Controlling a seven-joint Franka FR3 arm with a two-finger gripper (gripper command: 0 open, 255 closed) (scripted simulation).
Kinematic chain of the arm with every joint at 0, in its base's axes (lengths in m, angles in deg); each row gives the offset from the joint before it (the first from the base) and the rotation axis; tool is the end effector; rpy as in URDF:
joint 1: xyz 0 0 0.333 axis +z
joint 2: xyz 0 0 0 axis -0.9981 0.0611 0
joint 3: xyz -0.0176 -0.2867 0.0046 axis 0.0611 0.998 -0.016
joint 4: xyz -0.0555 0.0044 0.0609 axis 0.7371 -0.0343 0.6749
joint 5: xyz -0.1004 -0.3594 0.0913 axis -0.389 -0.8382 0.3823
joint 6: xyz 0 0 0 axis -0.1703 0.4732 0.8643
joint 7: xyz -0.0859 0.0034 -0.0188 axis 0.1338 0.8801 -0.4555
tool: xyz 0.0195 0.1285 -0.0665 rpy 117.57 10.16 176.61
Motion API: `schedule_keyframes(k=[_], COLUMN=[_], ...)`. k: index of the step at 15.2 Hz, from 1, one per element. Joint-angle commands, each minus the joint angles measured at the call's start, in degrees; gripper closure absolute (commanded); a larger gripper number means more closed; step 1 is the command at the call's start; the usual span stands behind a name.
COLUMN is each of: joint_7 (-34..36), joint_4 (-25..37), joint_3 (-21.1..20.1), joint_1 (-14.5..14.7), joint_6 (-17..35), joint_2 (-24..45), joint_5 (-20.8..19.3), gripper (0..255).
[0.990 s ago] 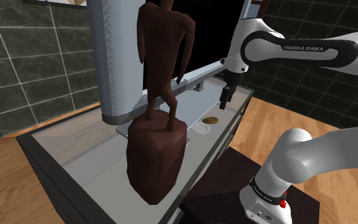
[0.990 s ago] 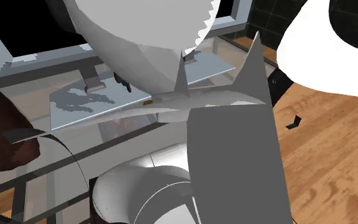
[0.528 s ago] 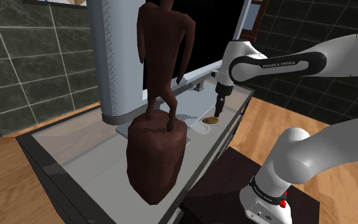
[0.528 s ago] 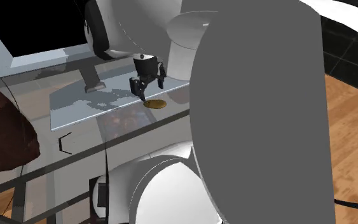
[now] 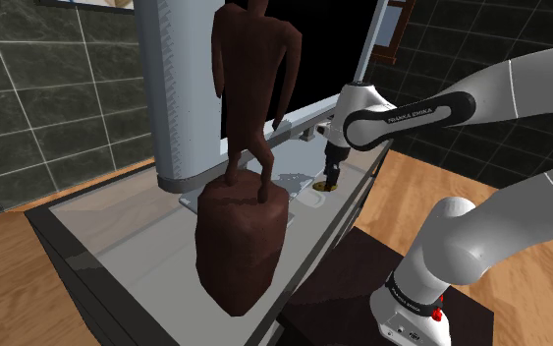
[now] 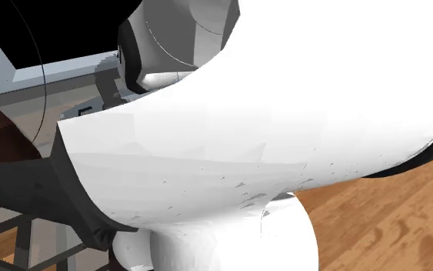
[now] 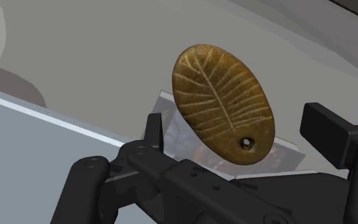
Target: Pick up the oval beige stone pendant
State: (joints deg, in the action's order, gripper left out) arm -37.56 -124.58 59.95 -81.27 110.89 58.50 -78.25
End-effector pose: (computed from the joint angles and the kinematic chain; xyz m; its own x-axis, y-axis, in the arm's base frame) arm 0.3690 -0.0811 0.3304 0.8341 0.5515 -0.0078 0.5509 -0.8324 0.0600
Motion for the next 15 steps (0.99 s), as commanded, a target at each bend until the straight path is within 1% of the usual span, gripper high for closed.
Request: schedule_keyframes(k=[1, 3, 4, 13, 15], joint_7=[-0.11, -0.08, 0.01, -0.09, -0.17], joint_4=[-0.88, -1.15, -1.22, -1.14, -0.23], joint_3=[0.42, 0.5, 0.43, 0.5, 0.2], joint_1=[-0.09, -0.1, -0.06, -0.11, -0.08], joint_6=[1.96, 2.52, 2.55, 2.52, 0.59], joint_2=[1.02, 1.32, 1.29, 1.33, 0.3], joint_5=[-0.26, -0.32, -0.3, -0.32, -0.12], gripper=[0, 0, 255, 255, 255])
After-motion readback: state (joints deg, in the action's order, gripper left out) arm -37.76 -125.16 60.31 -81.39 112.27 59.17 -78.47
